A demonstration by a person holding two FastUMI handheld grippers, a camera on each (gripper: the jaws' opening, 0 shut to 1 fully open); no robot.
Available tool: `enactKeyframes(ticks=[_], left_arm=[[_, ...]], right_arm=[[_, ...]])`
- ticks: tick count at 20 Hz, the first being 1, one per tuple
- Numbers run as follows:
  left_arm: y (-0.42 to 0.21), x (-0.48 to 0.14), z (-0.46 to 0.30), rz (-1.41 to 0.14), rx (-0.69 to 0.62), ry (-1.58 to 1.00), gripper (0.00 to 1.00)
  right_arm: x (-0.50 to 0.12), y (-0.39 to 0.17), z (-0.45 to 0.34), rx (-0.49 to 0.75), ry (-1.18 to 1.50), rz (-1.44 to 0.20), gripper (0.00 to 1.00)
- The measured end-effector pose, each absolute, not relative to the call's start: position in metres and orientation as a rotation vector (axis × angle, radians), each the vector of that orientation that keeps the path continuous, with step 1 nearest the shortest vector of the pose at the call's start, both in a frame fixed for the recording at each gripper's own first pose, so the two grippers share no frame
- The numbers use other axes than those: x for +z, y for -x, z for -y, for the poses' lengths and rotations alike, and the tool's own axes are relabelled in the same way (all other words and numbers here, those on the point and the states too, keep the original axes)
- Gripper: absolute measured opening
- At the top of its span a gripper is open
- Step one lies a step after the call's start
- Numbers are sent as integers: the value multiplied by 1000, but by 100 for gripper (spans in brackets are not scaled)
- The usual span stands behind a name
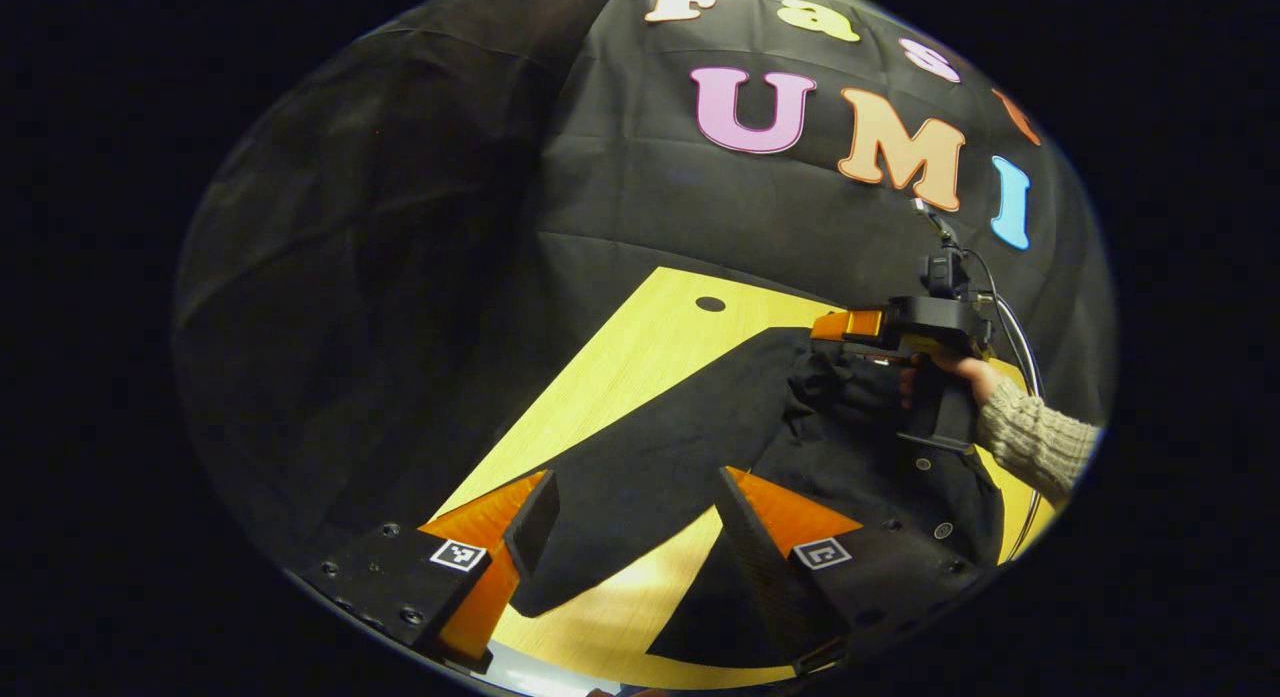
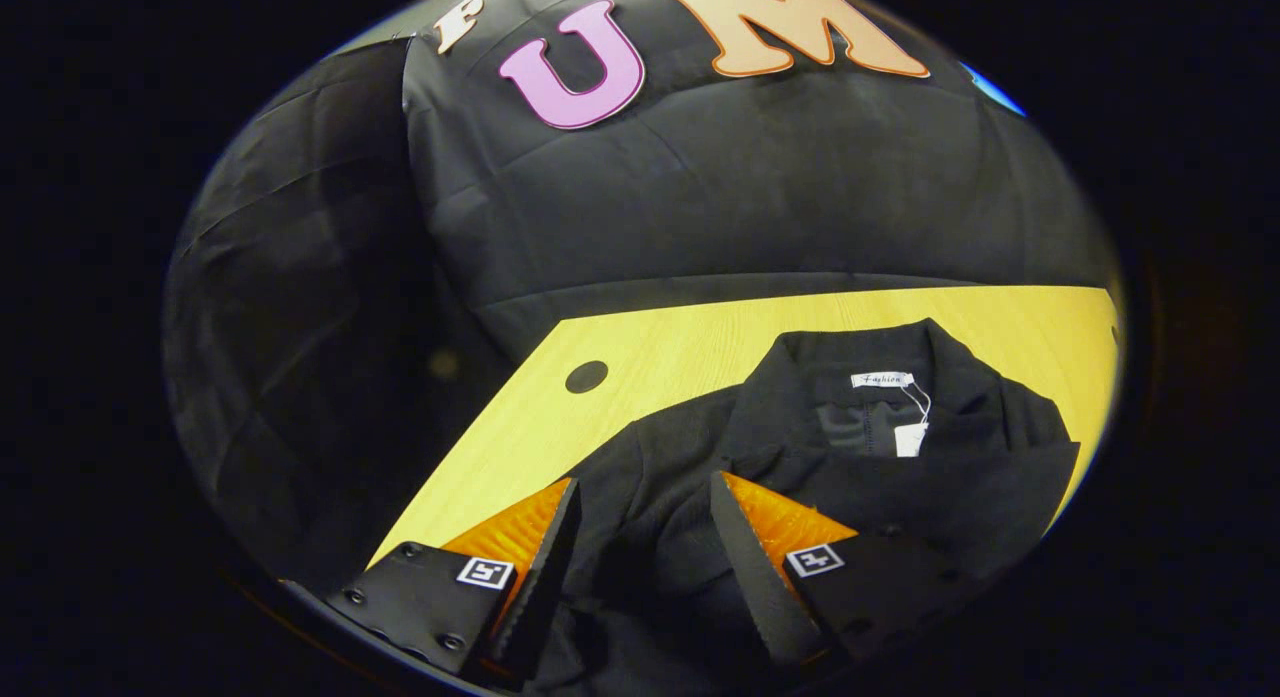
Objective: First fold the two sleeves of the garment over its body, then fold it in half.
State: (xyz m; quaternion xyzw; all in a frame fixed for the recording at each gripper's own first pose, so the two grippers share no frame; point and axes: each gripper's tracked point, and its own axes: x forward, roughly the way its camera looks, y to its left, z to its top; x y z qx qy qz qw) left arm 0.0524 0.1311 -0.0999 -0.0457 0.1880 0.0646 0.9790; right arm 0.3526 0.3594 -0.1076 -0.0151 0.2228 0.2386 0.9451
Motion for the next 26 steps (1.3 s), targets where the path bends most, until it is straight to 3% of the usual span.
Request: enactKeyframes(ticks=[2, 5, 11, 17, 18, 19, 20, 21, 22, 26], left_arm=[[-52, -98, -134, -377, 144, 94, 95], [-55, -99, -140, -375, 160, 89, 95], [-57, -114, -159, -396, 197, 64, 95], [-54, -144, -185, -463, 264, 50, 95], [-53, -149, -188, -476, 274, 41, 95], [-50, -154, -193, -487, 282, 30, 95], [-50, -159, -197, -494, 287, 23, 95], [-49, -164, -198, -502, 284, 26, 95], [-50, -166, -197, -511, 282, 32, 95], [-46, -183, -198, -547, 292, 35, 95]], right_arm=[[-89, -343, -357, 492, 18, -423, 95], [-48, -326, -353, 507, -2, -340, 98], [27, -267, -317, 496, 36, -205, 98], [87, -210, -263, 413, 25, -76, 98], [96, -202, -251, 393, 13, -54, 94], [104, -197, -238, 367, 7, -34, 97], [110, -190, -228, 344, -1, -22, 93], [114, -182, -219, 325, -14, -14, 97], [116, -176, -210, 309, -29, -7, 94], [106, -151, -180, 239, -53, -26, 97]])
